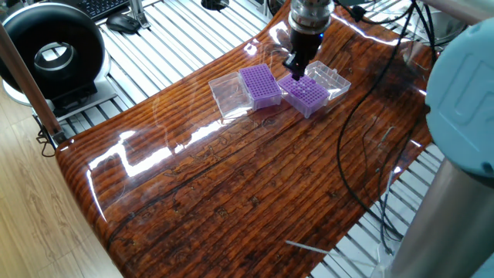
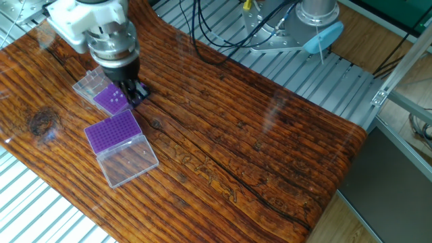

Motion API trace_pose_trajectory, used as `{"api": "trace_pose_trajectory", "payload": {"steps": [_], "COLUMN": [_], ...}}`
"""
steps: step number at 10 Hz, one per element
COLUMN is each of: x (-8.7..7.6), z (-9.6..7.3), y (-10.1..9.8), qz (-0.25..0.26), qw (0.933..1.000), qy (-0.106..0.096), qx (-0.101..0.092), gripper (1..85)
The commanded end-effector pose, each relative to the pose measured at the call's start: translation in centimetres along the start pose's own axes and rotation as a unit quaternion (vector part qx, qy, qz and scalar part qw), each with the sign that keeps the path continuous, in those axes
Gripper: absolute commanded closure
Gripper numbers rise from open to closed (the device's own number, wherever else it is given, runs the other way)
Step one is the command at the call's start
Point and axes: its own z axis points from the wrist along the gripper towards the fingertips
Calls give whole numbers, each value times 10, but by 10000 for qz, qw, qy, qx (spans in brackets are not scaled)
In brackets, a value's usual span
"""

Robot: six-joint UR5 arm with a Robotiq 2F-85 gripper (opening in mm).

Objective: Transfer all small pipette tips from one holder to another

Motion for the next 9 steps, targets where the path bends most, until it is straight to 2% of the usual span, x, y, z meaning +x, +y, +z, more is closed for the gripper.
{"api": "trace_pose_trajectory", "payload": {"steps": [1,3,4,5,7,9], "x": [-8,-16,-17,-16,-17,-15], "z": [5,8,9,15,26,28], "y": [31,35,36,40,52,51], "qz": [607,580,567,558,546,535], "qw": [9977,9981,9983,9983,9981,9983], "qy": [-40,-110,-135,-153,-235,-225], "qx": [-282,-179,-59,-47,-142,-78], "gripper": [680,680,680,680,697,707]}}
